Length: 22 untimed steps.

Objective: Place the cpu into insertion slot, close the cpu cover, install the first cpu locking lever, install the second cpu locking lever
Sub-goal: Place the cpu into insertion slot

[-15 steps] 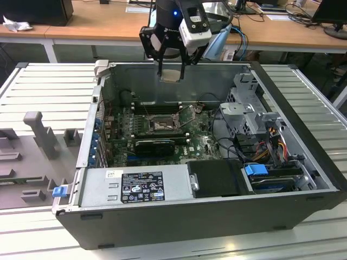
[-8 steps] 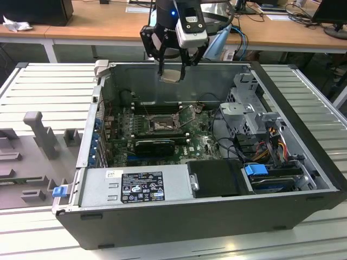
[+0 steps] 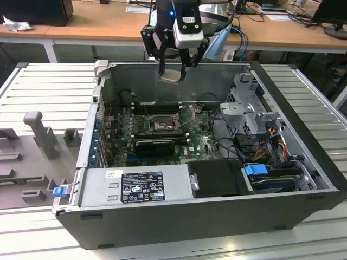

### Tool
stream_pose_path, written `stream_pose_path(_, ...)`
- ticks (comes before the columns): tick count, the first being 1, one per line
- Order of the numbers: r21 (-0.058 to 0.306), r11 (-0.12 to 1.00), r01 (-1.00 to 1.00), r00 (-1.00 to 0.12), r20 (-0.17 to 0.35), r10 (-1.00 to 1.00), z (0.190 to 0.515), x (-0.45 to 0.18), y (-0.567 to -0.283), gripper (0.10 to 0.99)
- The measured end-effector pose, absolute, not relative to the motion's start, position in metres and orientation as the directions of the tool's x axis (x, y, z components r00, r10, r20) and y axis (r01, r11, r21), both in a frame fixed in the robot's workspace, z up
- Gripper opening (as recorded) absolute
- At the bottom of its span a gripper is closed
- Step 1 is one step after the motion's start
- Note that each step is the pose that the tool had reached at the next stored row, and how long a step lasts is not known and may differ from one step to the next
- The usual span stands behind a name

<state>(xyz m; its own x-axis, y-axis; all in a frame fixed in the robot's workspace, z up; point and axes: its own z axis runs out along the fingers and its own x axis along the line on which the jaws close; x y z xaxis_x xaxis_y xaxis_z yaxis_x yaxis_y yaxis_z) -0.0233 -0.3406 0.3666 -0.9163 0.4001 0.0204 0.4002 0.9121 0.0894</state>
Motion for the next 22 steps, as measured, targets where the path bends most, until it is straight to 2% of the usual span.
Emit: stream_pose_path(22, 0.087, 0.874, 0.478, -0.878, 0.024, 0.478, 0.3609, -0.0233, -0.3407, 0.525)
